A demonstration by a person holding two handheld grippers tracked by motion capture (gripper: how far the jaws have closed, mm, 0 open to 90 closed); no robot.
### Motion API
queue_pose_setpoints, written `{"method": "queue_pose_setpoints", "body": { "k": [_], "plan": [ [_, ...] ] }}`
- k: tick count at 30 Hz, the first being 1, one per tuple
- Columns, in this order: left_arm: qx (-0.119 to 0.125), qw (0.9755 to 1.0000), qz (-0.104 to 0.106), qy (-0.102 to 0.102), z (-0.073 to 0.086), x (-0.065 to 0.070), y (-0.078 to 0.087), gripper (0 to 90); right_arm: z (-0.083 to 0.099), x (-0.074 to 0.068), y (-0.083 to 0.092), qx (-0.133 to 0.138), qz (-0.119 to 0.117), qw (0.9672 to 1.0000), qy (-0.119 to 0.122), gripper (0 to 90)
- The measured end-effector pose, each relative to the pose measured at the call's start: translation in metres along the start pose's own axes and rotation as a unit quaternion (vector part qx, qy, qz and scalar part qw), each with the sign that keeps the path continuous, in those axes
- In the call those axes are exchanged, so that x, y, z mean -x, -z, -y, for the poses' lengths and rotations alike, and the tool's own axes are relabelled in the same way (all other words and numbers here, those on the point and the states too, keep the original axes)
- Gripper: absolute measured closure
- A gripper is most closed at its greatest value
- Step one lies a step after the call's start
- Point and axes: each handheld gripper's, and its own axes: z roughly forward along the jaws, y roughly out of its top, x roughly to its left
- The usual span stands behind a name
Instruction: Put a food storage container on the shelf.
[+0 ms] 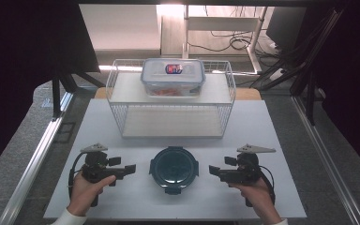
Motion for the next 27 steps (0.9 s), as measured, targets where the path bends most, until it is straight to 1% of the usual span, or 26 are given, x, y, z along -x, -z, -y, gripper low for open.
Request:
{"method": "queue_pose_setpoints", "body": {
  "k": [3, 7, 10, 14, 18, 20, 23, 25, 27],
  "plan": [
    [0.000, 0.9998, 0.016, 0.012, 0.000, -0.001, -0.002, 16.2, 0.000, -0.001, -0.002, -0.001, -0.010, 1.0000, 0.000, 16.4],
    [0.006, 0.9986, 0.040, 0.033, -0.003, -0.002, -0.007, 14.7, -0.001, -0.003, -0.004, -0.003, -0.020, 0.9997, -0.011, 16.5],
    [0.002, 0.9985, 0.042, 0.034, -0.006, -0.001, -0.013, 13.6, -0.001, -0.004, -0.009, -0.006, -0.026, 0.9995, -0.015, 16.4],
    [-0.013, 0.9977, 0.053, 0.041, -0.009, 0.002, -0.024, 11.8, -0.003, -0.007, -0.020, -0.018, -0.037, 0.9989, -0.025, 16.1],
    [-0.025, 0.9955, 0.071, 0.057, -0.012, 0.001, -0.036, 11.2, -0.004, -0.009, -0.033, -0.027, -0.049, 0.9976, -0.040, 15.9],
    [-0.032, 0.9950, 0.074, 0.059, -0.014, 0.001, -0.043, 11.3, -0.005, -0.009, -0.039, -0.031, -0.054, 0.9968, -0.050, 15.9],
    [-0.037, 0.9936, 0.084, 0.065, -0.014, 0.001, -0.051, 11.9, -0.004, -0.010, -0.046, -0.035, -0.056, 0.9962, -0.057, 15.9],
    [-0.043, 0.9921, 0.094, 0.071, -0.014, 0.001, -0.056, 12.4, -0.003, -0.009, -0.049, -0.038, -0.056, 0.9957, -0.063, 16.0],
    [-0.047, 0.9903, 0.105, 0.079, -0.014, 0.000, -0.060, 12.9, -0.002, -0.008, -0.053, -0.039, -0.060, 0.9947, -0.073, 15.9]
  ]
}}
